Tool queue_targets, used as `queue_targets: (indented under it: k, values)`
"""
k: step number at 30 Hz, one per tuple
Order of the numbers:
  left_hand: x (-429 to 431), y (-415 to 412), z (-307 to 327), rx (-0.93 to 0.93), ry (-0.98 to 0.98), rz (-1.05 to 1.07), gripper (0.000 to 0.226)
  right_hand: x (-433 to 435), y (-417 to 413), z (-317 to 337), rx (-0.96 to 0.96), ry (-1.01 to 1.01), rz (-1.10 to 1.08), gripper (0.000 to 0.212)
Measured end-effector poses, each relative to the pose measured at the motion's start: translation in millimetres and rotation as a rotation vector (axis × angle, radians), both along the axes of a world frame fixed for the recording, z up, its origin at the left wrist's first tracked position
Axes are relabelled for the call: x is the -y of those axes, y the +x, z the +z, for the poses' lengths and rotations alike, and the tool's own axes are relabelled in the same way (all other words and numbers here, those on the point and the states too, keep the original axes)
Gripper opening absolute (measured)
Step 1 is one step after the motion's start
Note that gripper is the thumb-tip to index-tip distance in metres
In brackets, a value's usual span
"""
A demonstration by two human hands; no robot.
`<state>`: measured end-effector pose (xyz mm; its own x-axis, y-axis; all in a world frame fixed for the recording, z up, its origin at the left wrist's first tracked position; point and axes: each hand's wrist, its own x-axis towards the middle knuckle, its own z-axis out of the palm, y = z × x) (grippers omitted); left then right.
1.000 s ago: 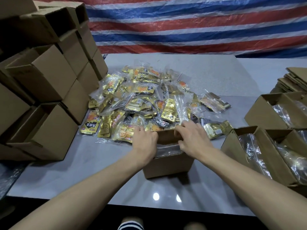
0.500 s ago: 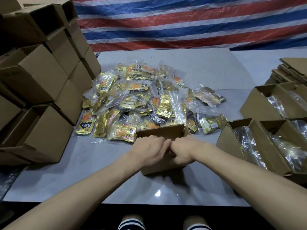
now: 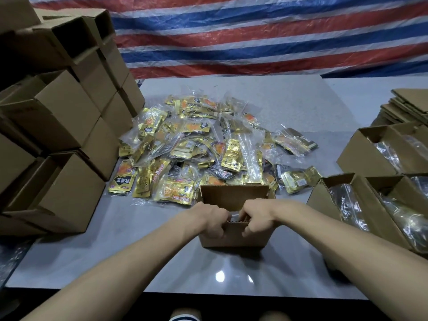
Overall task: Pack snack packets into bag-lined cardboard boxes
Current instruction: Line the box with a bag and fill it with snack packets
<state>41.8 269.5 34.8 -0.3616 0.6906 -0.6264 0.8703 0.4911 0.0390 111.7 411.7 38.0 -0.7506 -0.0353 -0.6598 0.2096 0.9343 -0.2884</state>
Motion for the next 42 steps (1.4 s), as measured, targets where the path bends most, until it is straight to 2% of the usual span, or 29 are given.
queue_targets:
  k: [3,5,6,10,13,16,19,20,22,26,30,36,42]
  values:
    - [-3,-8,3,0.069,-0.002,0.007,0.046,-2,4,0,-0.125,0.012,0.023,0.051]
    - [-4,-13,3,0.100,0.010,0.013,0.044,-3,7,3,-0.256,0.066,0.034,0.050]
    - [-4,-14,2,0.096,0.019,0.009,0.043,-6,9,6,-0.336,0.025,-0.020,0.049]
    - [1,-14,-7,0.008,0.169,-0.038,0.053,-25,8,12,-0.734,-0.276,-0.446,0.062]
    - [4,-13,-15,-0.064,0.223,-0.061,0.052,-45,0,5,-0.936,-0.279,-0.722,0.059]
    - [4,-11,-20,-0.124,0.254,-0.067,0.047,-69,-19,-12,-0.851,-0.234,-0.993,0.044]
    - [5,-9,-24,-0.138,0.287,-0.051,0.042,-88,-35,-30,-0.536,-0.416,-1.297,0.014]
    - [5,-9,-25,-0.137,0.294,-0.044,0.041,-91,-37,-36,-0.431,-0.437,-1.329,0.014]
    - [4,-8,-28,-0.139,0.305,-0.033,0.038,-96,-44,-49,-0.351,-0.366,-1.296,0.024]
    - [0,-6,-28,-0.146,0.307,-0.021,0.038,-94,-62,-63,-0.388,-0.303,-1.271,0.037]
    - [-4,-8,-27,-0.148,0.303,-0.005,0.037,-91,-79,-70,-0.380,-0.146,-1.127,0.051]
    - [-7,-9,-25,-0.144,0.321,-0.013,0.028,-99,-78,-70,-0.523,-0.009,-0.996,0.043]
    - [-10,-11,-20,-0.141,0.332,0.008,0.019,-112,-66,-27,-0.661,0.169,-0.892,0.042]
